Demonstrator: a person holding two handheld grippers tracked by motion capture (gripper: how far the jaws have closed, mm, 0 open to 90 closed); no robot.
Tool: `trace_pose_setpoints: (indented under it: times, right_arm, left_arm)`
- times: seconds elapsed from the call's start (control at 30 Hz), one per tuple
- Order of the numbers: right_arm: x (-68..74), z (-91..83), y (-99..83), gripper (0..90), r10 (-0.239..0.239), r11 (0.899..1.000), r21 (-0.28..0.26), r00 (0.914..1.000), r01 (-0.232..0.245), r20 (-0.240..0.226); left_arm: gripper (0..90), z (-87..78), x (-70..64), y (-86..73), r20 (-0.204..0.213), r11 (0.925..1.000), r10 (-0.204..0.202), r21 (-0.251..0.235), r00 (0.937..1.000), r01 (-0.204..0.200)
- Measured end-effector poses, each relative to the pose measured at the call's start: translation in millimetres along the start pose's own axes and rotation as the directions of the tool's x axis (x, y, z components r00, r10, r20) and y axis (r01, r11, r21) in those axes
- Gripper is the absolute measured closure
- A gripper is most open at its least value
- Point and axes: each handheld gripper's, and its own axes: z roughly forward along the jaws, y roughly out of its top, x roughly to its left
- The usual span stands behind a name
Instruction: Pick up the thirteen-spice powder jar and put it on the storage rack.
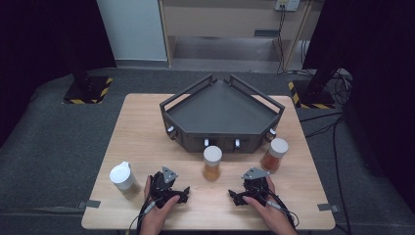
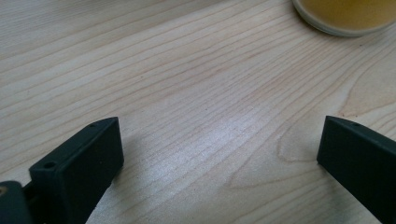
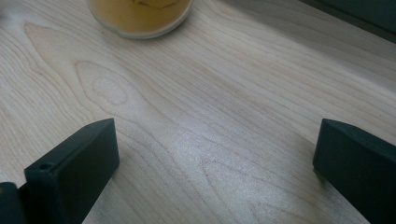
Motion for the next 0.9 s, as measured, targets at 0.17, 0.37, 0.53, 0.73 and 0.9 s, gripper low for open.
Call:
trace_pose_setpoints:
  times: [0.17, 0.37, 0.53, 0.73, 0.9]
  right_arm:
    - [0.0, 0.0, 0.0, 0.4, 0.000, 1.000, 0.000, 1.0000, 0.000, 0.000]
    - [0.0, 0.0, 0.0, 0.3, 0.000, 1.000, 0.000, 1.0000, 0.000, 0.000]
    - [0.0, 0.0, 0.0, 0.4, 0.000, 1.000, 0.000, 1.0000, 0.000, 0.000]
    - [0.0, 0.0, 0.0, 0.4, 0.000, 1.000, 0.000, 1.0000, 0.000, 0.000]
    - [0.0, 0.0, 0.0, 0.3, 0.000, 1.000, 0.000, 1.0000, 0.000, 0.000]
  left_arm:
    - [0.0, 0.0, 0.2, 0.1, 0.001, 1.0000, 0.001, 0.001, 1.0000, -0.001]
    - [0.0, 0.0, 0.2, 0.0, 0.001, 1.0000, 0.000, 0.000, 1.0000, 0.000]
    - [0.0, -0.5, 1.4, -0.6, 0.004, 1.0000, 0.001, -0.003, 1.0000, -0.001]
    - [1.8, -2.2, 2.4, -2.3, 0.004, 0.9999, -0.013, -0.011, 0.9999, 0.013]
    - [2.0, -5.0, 3.2, -1.6, 0.002, 0.9998, -0.015, -0.016, 0.9999, 0.015]
